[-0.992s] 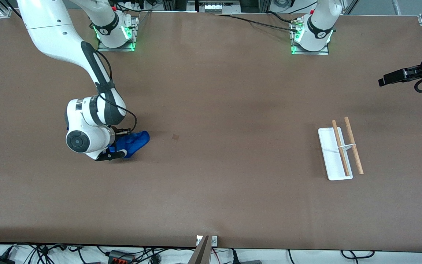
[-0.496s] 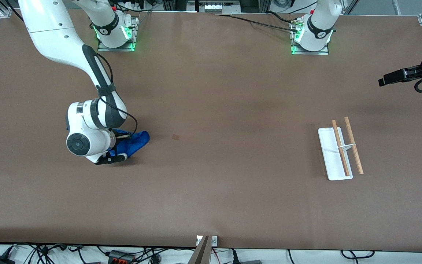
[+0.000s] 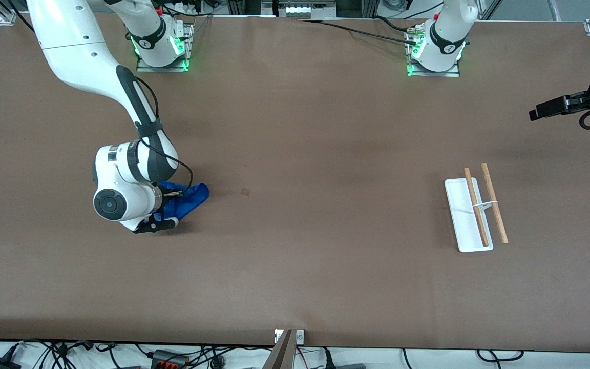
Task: Pass towel and hang on rack
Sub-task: 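Close the right gripper on the towel corner and lift it, then carry the towel toward the middle while the left gripper reaches it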
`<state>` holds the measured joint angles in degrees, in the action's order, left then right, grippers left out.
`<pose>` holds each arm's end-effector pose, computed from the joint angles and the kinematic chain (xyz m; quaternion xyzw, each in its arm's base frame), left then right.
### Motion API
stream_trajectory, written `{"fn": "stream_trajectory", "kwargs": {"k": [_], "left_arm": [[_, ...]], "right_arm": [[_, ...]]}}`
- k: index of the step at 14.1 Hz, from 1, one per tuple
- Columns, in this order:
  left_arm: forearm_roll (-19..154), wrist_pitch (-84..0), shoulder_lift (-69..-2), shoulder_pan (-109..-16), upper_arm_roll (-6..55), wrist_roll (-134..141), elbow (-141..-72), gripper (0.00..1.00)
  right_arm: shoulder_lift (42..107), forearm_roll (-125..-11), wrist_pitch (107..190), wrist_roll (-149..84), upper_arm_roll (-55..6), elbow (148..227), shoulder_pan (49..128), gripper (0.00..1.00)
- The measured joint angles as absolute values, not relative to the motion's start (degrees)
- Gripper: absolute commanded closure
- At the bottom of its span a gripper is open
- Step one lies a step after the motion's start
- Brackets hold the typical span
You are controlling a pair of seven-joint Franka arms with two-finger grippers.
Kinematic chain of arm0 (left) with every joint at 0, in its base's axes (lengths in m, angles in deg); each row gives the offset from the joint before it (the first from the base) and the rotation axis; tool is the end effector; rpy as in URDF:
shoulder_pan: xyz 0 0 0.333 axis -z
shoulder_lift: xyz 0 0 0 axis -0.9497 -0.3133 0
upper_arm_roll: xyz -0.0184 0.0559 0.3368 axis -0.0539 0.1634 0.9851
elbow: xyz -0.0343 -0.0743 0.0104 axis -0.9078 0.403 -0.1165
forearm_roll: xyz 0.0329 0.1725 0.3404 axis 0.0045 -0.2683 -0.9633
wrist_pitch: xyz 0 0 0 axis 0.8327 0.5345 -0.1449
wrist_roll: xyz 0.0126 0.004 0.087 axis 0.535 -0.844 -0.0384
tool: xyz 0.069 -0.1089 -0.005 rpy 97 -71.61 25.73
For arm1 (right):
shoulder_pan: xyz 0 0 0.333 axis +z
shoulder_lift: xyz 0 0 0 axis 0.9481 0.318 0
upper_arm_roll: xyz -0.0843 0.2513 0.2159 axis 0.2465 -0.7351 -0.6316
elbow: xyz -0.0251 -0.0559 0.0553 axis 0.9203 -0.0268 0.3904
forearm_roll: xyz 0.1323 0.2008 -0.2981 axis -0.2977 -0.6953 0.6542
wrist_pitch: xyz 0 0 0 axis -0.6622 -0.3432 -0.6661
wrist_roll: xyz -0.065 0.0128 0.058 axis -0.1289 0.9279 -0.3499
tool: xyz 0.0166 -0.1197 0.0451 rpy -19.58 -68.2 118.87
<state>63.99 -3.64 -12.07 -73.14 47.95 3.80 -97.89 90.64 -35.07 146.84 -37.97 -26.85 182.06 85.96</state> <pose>0.5230 0.0467 0.5856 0.9845 0.1074 -0.1306 0.0473 0.6364 0.1353 0.1959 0.9824 0.0754 -0.1710 0.0047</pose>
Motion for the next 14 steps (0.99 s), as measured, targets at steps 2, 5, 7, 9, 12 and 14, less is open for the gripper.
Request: {"fn": "stream_trajectory", "kwargs": {"k": [2, 5, 7, 9, 12, 14], "left_arm": [[64.0, -3.6, -12.1, -73.1, 47.9, 3.8, -97.9, 0.00], [64.0, -3.6, -12.1, -73.2, 47.9, 3.8, -97.9, 0.00], [64.0, -3.6, -12.1, -73.2, 47.9, 3.8, -97.9, 0.00], [64.0, -3.6, -12.1, -73.2, 47.9, 3.8, -97.9, 0.00], [64.0, -3.6, -12.1, -73.2, 47.9, 3.8, -97.9, 0.00], [64.0, -3.6, -12.1, -73.2, 47.9, 3.8, -97.9, 0.00]], "right_arm": [[90.7, -35.1, 146.6, -38.0, -26.8, 180.9, 86.0, 1.00], [90.6, -35.1, 143.3, -38.0, -26.9, 177.4, 86.0, 1.00], [90.2, -35.1, 138.7, -37.9, -26.9, 173.5, 86.0, 1.00], [89.0, -35.1, 132.3, -37.6, -27.0, 167.8, 86.1, 1.00], [85.9, -35.5, 127.3, -37.1, -30.9, 159.1, 86.4, 1.00], [84.0, -35.6, 126.8, -37.3, -36.0, 154.9, 86.8, 1.00]]}}
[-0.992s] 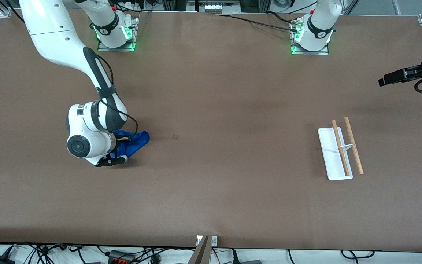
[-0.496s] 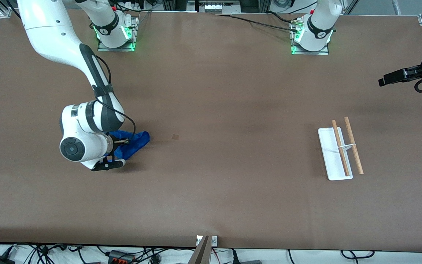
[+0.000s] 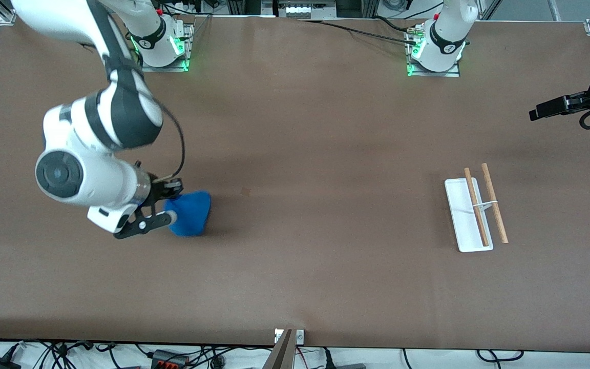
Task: Pass towel and hang on rack
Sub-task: 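Carry the towel toward the middle while the left gripper reaches it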
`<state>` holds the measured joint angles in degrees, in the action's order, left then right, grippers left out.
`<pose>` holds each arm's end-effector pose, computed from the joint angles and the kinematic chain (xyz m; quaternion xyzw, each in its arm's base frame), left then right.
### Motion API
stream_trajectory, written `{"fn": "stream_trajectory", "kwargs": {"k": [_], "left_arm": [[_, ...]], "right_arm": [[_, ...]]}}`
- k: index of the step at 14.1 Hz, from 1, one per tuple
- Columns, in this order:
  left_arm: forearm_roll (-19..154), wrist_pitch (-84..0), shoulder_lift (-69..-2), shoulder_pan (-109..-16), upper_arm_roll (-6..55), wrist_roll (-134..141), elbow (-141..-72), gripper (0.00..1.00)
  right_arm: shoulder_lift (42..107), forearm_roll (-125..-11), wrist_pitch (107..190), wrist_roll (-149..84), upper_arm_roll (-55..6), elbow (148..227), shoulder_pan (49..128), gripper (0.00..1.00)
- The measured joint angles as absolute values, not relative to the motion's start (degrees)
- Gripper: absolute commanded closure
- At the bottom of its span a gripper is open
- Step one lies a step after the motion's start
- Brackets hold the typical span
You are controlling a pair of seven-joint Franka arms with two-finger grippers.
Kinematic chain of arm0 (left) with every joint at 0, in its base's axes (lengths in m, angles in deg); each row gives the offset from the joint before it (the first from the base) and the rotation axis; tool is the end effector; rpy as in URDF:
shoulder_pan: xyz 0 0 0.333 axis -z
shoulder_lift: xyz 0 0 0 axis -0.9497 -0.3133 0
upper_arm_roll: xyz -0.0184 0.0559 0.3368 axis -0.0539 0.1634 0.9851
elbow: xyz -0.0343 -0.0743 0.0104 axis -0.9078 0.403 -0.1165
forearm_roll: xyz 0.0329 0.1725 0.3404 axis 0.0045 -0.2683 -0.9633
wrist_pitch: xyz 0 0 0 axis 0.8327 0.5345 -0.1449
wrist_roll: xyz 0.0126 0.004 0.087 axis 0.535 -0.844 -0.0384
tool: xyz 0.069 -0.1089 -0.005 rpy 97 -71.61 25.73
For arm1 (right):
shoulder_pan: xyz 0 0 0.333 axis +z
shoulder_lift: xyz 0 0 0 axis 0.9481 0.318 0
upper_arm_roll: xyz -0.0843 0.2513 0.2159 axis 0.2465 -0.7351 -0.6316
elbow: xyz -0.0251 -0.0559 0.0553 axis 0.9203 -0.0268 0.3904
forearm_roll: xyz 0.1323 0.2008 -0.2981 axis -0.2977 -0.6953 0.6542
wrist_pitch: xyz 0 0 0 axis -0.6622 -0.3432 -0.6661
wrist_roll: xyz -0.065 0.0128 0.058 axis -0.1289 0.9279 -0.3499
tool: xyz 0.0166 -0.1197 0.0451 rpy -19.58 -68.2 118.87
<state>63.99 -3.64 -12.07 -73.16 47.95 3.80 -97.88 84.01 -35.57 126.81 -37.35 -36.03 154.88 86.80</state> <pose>0.5230 0.0469 0.5857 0.9845 0.1076 -0.1305 0.0474 0.6675 0.2493 0.4589 -0.9809 -0.1742 0.0623 0.0603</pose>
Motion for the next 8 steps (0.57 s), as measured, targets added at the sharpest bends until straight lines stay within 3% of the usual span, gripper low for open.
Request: {"fn": "stream_trajectory", "kwargs": {"k": [3, 6, 8], "left_arm": [[64.0, -3.6, -12.1, -73.2, 47.9, 3.8, -97.9, 0.00], [64.0, -3.6, -12.1, -73.2, 47.9, 4.3, -97.9, 0.00], [64.0, -3.6, -12.3, -73.2, 47.9, 4.9, -97.9, 0.00]], "right_arm": [[83.4, -35.6, 129.0, -40.0, -44.8, 150.0, 87.4, 1.00], [83.5, -35.6, 139.7, -47.0, -52.4, 148.8, 88.7, 1.00], [83.7, -35.6, 146.7, -51.9, -54.0, 148.8, 91.2, 1.00]]}}
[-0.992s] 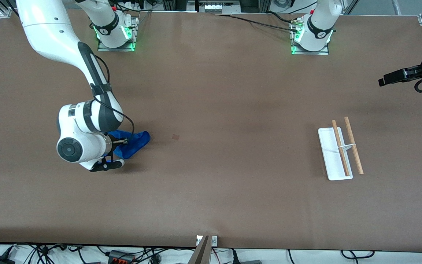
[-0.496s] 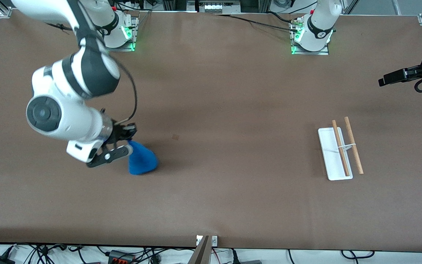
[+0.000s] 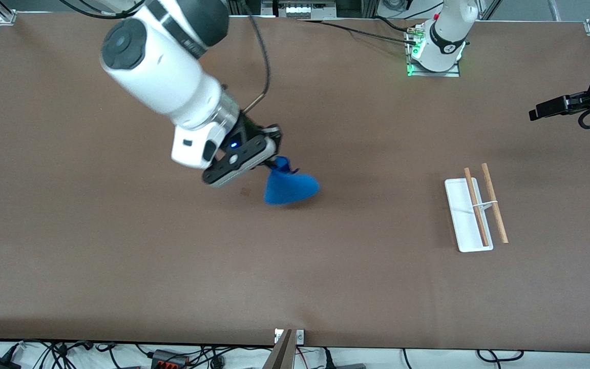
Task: Pass towel and hang on rack
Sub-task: 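Carry the towel toward the middle while the left gripper reaches it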
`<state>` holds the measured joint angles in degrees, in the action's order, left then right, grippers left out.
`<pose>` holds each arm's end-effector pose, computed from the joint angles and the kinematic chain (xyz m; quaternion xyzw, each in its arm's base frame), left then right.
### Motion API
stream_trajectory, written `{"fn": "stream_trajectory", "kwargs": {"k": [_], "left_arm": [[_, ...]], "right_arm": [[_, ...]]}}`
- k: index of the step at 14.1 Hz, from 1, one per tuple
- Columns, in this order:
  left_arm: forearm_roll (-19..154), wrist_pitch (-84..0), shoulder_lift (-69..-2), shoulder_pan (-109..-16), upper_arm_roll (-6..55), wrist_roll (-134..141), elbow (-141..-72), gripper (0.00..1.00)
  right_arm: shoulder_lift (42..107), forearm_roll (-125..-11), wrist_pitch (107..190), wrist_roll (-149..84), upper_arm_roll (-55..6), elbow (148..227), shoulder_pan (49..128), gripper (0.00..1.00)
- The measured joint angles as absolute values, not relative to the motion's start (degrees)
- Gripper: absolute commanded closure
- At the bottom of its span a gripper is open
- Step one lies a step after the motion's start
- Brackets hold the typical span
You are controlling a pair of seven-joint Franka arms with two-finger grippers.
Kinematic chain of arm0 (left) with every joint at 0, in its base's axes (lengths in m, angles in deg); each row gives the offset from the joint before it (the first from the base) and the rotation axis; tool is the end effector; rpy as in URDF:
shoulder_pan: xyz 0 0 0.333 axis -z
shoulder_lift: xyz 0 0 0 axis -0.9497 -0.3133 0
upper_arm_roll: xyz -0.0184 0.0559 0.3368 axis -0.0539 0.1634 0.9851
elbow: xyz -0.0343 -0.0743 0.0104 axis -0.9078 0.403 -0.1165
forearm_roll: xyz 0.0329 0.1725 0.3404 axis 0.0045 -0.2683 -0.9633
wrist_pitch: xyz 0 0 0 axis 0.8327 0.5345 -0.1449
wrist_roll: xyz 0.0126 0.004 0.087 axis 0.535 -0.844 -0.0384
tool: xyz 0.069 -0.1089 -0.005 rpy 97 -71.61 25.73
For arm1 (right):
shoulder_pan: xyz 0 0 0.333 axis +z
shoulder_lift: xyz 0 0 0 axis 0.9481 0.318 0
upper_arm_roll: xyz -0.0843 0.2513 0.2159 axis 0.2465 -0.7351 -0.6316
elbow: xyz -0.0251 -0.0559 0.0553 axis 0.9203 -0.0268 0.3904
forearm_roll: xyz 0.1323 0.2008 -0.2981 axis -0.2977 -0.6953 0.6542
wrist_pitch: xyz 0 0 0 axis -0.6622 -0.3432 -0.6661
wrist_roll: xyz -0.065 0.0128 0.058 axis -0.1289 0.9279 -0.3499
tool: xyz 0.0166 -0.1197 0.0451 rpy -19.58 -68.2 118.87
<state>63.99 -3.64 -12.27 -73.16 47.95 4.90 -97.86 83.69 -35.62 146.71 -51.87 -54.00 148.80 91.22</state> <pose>0.5239 0.0469 0.5840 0.9852 0.0982 -0.1316 0.0485 0.6047 0.4477 0.5733 -0.9513 -0.1872 -0.1040 0.2216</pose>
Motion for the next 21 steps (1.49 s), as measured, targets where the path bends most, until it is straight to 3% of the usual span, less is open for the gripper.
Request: {"fn": "stream_trajectory", "kwargs": {"k": [10, 21], "left_arm": [[65.1, -7.2, -17.0, -72.6, 47.3, 20.0, -96.8, 0.00], [75.9, -8.6, -26.0, -72.5, 47.1, 65.1, -96.7, 0.00]], "right_arm": [[87.2, -35.6, 166.5, -67.9, -54.3, 148.8, 102.2, 1.00], [87.9, -35.6, 167.8, -69.2, -54.2, 148.8, 103.2, 1.00]]}}
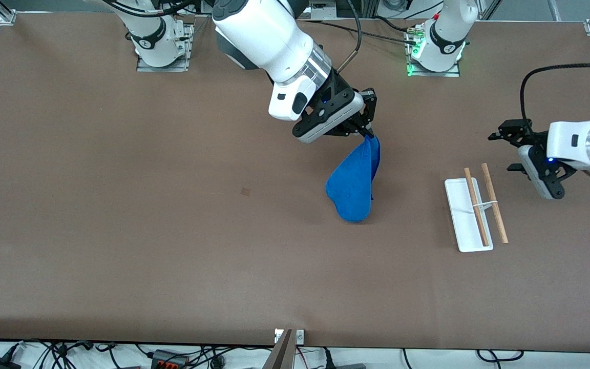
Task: Pass towel and hang on rack
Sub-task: 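Carry the towel toward the middle while the left gripper reaches it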
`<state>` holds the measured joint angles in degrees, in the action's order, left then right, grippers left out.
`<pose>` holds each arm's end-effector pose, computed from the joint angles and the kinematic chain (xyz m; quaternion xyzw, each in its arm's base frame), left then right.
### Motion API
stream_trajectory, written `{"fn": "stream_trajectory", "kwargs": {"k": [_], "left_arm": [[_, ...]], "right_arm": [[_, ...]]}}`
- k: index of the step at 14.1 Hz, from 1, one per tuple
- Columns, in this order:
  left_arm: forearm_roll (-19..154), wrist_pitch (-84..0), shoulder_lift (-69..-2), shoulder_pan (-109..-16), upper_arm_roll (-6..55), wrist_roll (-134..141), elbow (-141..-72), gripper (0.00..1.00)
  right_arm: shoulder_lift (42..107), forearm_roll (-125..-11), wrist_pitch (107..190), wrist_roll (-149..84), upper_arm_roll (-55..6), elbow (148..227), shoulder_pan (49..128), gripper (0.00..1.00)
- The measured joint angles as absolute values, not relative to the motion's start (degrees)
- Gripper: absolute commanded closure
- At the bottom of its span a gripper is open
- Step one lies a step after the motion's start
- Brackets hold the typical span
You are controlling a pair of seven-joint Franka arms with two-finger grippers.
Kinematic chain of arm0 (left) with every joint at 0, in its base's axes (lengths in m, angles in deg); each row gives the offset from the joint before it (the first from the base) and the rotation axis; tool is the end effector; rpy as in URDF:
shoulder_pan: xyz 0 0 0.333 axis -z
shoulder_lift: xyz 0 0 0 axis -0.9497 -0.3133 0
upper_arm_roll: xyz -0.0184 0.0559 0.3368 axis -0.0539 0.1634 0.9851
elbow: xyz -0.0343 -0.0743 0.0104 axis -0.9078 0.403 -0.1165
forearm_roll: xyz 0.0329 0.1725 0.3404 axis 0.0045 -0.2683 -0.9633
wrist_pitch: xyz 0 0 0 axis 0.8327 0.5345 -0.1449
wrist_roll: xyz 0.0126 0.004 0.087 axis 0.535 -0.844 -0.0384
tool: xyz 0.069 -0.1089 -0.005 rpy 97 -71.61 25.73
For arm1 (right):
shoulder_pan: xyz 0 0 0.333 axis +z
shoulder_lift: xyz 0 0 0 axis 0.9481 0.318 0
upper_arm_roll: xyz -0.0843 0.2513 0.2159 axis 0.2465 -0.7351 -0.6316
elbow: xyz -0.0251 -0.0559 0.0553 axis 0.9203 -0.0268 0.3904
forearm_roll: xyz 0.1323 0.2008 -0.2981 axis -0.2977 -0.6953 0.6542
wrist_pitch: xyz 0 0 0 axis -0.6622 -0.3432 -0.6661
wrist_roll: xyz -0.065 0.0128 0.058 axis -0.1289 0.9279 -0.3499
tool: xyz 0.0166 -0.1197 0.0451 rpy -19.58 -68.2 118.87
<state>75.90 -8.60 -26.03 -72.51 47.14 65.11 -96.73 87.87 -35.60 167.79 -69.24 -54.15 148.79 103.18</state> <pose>0.5905 0.0082 0.4666 0.8853 -0.3977 -0.0985 0.2200 0.5402 0.5817 0.5688 -0.9244 -0.0997 -0.1487 0.3369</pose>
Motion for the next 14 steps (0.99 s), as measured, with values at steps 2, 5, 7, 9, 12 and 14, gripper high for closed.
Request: {"fn": "stream_trajectory", "kwargs": {"k": [2, 5, 7, 9, 12, 14], "left_arm": [[77.0, -7.8, -26.9, -72.4, 46.9, 66.6, -96.7, 0.00], [82.8, -7.6, -28.9, -72.3, 45.8, 72.4, -96.8, 0.00], [88.6, -7.9, -31.9, -72.4, 45.8, 78.5, -96.8, 0.00], [95.0, -8.7, -35.8, -72.5, 45.8, 84.0, -96.9, 0.00], [101.4, -9.9, -40.7, -72.2, 45.2, 91.1, -96.8, 0.00], [103.9, -10.8, -42.7, -72.0, 43.5, 93.9, -96.9, 0.00]], "right_arm": [[87.9, -35.6, 167.8, -69.3, -54.2, 148.8, 103.2, 1.00], [87.9, -35.6, 167.8, -69.3, -54.2, 148.8, 103.2, 1.00], [87.9, -35.6, 167.8, -69.3, -54.2, 148.8, 103.2, 1.00], [88.0, -35.6, 167.8, -69.3, -54.2, 148.8, 103.2, 1.00], [88.0, -35.6, 167.8, -69.3, -54.2, 148.8, 103.2, 1.00], [88.0, -35.6, 167.8, -69.3, -54.2, 148.8, 103.2, 1.00]]}}
